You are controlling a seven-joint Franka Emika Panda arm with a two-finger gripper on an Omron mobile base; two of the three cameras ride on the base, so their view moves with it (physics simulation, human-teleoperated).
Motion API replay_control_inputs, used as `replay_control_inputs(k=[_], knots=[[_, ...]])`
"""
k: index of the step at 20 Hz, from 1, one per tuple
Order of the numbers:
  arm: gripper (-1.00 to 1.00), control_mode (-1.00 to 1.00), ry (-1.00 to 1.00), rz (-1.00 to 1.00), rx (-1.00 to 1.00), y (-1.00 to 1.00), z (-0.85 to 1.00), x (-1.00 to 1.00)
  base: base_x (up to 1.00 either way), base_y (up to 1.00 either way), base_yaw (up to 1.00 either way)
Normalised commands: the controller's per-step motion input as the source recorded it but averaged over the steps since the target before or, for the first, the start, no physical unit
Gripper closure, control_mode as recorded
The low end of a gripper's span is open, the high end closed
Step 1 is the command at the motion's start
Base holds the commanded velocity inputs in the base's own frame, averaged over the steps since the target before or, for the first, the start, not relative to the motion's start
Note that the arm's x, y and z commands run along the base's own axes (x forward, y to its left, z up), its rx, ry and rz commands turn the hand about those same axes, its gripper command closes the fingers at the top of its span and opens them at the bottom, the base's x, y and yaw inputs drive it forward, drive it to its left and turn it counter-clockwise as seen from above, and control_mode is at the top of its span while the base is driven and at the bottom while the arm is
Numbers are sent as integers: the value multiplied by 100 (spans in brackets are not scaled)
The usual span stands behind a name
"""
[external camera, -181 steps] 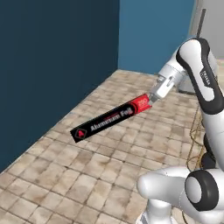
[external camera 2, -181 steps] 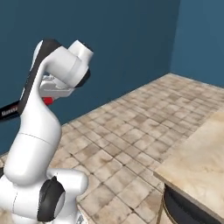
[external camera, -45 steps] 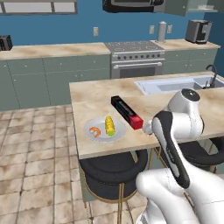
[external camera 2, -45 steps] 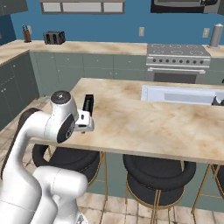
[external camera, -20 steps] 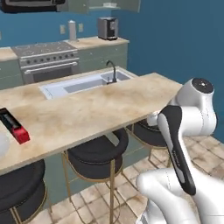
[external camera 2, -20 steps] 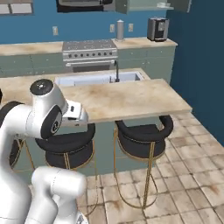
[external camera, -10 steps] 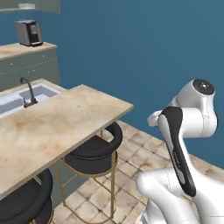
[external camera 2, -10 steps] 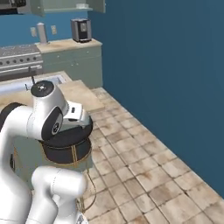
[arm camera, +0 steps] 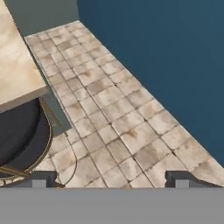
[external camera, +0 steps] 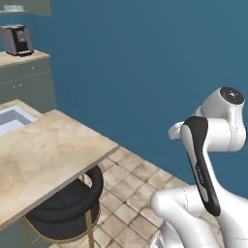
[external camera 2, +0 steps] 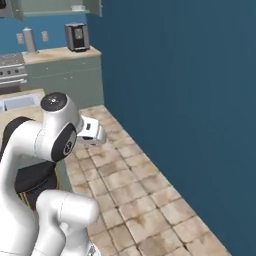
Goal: Retrieve the tupperware and aluminum foil from the cabinet and place them on the dining counter near the plate with corn and shrimp to prepare for storing leftovers.
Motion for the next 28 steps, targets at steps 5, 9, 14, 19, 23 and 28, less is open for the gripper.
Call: replay_control_inputs(k=[5, 9, 14, 19, 23, 28], knots=[[-100, 100, 0, 0, 0, 0, 0, 0, 100, -53, 54], [-100, 100, 0, 0, 0, 0, 0, 0, 87, -69, 57], [-100, 100, 0, 0, 0, 0, 0, 0, 93, -57, 49], [-100, 100, 0, 0, 0, 0, 0, 0, 100, -17, 30], [-100, 100, 0, 0, 0, 0, 0, 0, 100, -27, 11], [-100, 100, 0, 0, 0, 0, 0, 0, 100, -43, 4]])
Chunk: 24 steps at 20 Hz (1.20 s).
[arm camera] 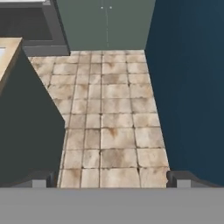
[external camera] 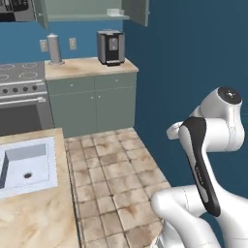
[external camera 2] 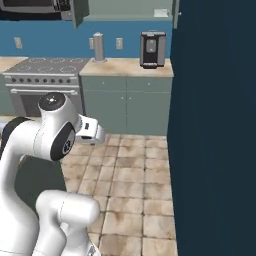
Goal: Retrieve the tupperware and aluminum foil from the cabinet and place them on the dining counter near the plate with corn and shrimp to prepare for storing leftovers.
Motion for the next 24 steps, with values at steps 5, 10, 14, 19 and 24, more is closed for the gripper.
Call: replay_control_inputs(k=[5, 10, 14, 19, 24], knots=[[-100, 100, 0, 0, 0, 0, 0, 0, 100, -43, 1], [-100, 100, 0, 0, 0, 0, 0, 0, 100, -5, 0], [-100, 100, 0, 0, 0, 0, 0, 0, 100, 2, 0], [-100, 100, 0, 0, 0, 0, 0, 0, 100, 0, 0], [-100, 100, 0, 0, 0, 0, 0, 0, 100, 0, 0]])
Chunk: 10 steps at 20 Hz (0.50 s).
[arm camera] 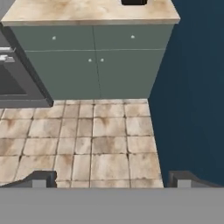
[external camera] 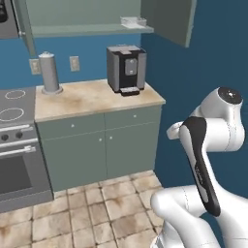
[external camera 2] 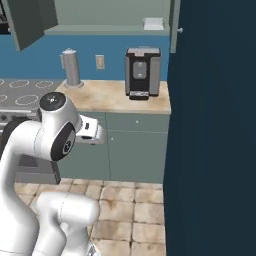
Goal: Retrieve the tupperware and aluminum foil from the cabinet and place them on the dining counter near the plate with corn and shrimp to prepare for storing leftovers.
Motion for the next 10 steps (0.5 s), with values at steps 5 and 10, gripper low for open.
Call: replay_control_inputs(k=[5, 10], knots=[[-100, 100, 0, 0, 0, 0, 0, 0, 100, 0, 0], [-100, 100, 0, 0, 0, 0, 0, 0, 100, -4, 0]])
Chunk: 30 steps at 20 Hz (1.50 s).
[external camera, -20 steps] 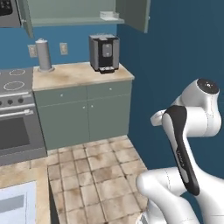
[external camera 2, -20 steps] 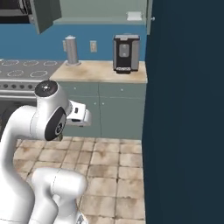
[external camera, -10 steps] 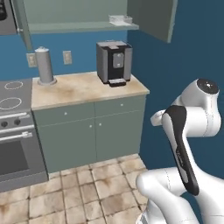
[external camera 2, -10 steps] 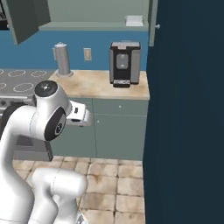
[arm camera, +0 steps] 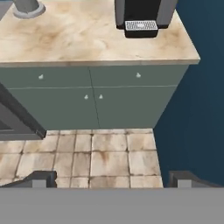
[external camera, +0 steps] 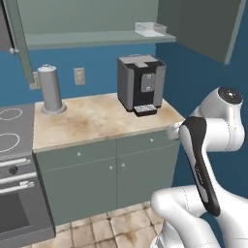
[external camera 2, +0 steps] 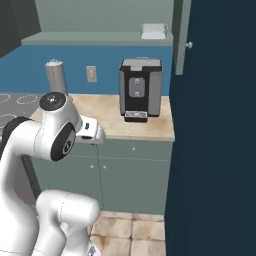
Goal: Retrieve the tupperware and aluminum foil from the cabinet and place them on the dining counter near the plate with corn and shrimp to prepare for storing leftovers.
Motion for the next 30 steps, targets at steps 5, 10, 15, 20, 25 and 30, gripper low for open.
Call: replay_control_inputs(k=[5, 10, 15, 20, 25, 30], knots=[[-100, 100, 0, 0, 0, 0, 0, 0, 100, -18, 0], [-100, 100, 0, 0, 0, 0, 0, 0, 100, -32, 0], [-100, 100, 0, 0, 0, 0, 0, 0, 86, -47, 0], [-100, -100, -9, 1, -2, 0, 25, 2, 14, -8, 1], [-100, -100, -20, 0, -4, 0, 83, -1, 0, 0, 0], [-100, -100, -18, 0, -1, 0, 98, 6, 0, 0, 0]])
